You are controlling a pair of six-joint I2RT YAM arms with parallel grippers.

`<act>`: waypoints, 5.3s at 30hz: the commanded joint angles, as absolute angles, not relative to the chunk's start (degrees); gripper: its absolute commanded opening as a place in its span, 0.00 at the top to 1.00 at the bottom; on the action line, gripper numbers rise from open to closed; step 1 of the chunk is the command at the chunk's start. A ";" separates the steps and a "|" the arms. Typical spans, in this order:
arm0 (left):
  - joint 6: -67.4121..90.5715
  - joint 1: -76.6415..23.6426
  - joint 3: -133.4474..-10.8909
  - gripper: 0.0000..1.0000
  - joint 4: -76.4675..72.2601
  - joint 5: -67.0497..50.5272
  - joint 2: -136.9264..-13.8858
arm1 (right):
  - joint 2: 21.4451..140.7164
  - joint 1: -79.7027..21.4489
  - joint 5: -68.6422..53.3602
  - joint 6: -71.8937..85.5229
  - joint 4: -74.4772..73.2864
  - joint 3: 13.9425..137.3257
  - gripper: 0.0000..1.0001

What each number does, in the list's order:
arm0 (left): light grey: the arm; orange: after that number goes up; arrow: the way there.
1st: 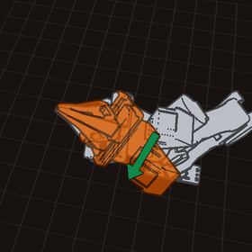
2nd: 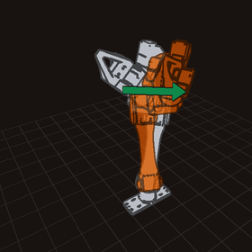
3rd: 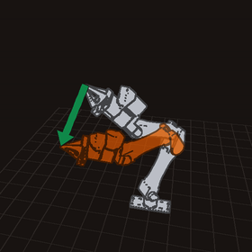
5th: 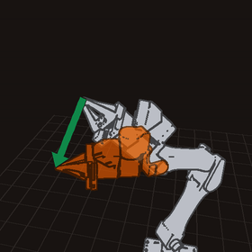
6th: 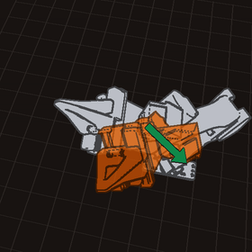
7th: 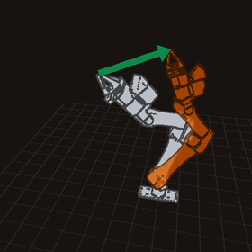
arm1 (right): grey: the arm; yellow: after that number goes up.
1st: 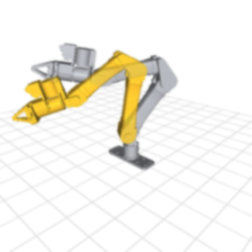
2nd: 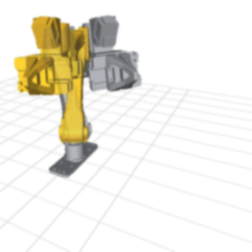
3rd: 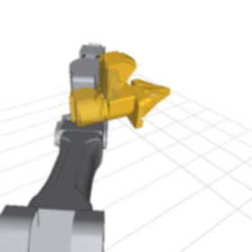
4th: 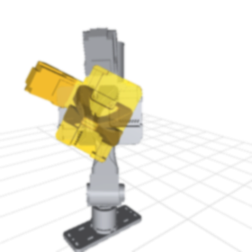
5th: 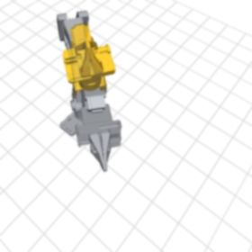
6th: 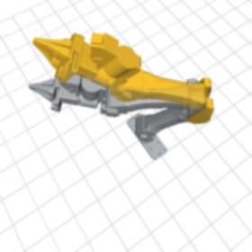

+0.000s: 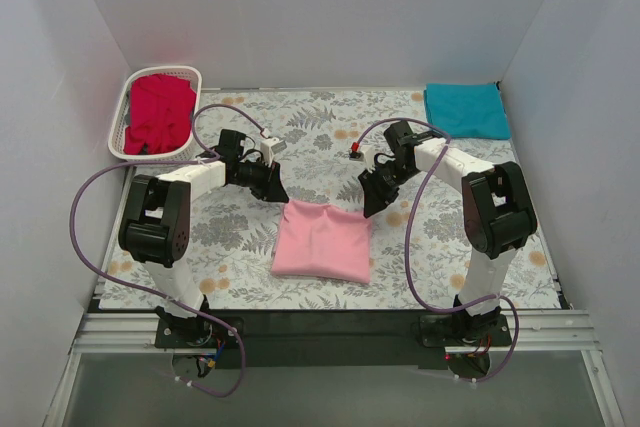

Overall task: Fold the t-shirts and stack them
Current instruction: Fold the tshirt, then neatly place the folded tshirt to the corner

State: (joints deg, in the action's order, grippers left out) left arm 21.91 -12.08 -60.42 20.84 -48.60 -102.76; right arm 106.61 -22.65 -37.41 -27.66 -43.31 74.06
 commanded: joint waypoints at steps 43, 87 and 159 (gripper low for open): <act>31.44 -9.84 -66.36 0.44 16.26 -40.68 -97.40 | 111.90 -18.29 -27.76 -19.17 -42.19 98.17 0.23; 86.40 -12.65 -45.02 0.08 -10.37 -56.43 -89.30 | 97.73 -24.33 -58.20 34.80 10.80 55.30 0.02; 77.00 -5.71 -37.08 0.26 -4.83 -61.72 -95.99 | 102.06 -25.22 -63.10 34.99 17.06 48.51 0.02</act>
State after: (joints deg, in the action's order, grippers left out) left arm 80.90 -7.35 -34.81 -6.83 -56.84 -97.25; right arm 107.61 -25.52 -59.42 37.60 17.58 47.94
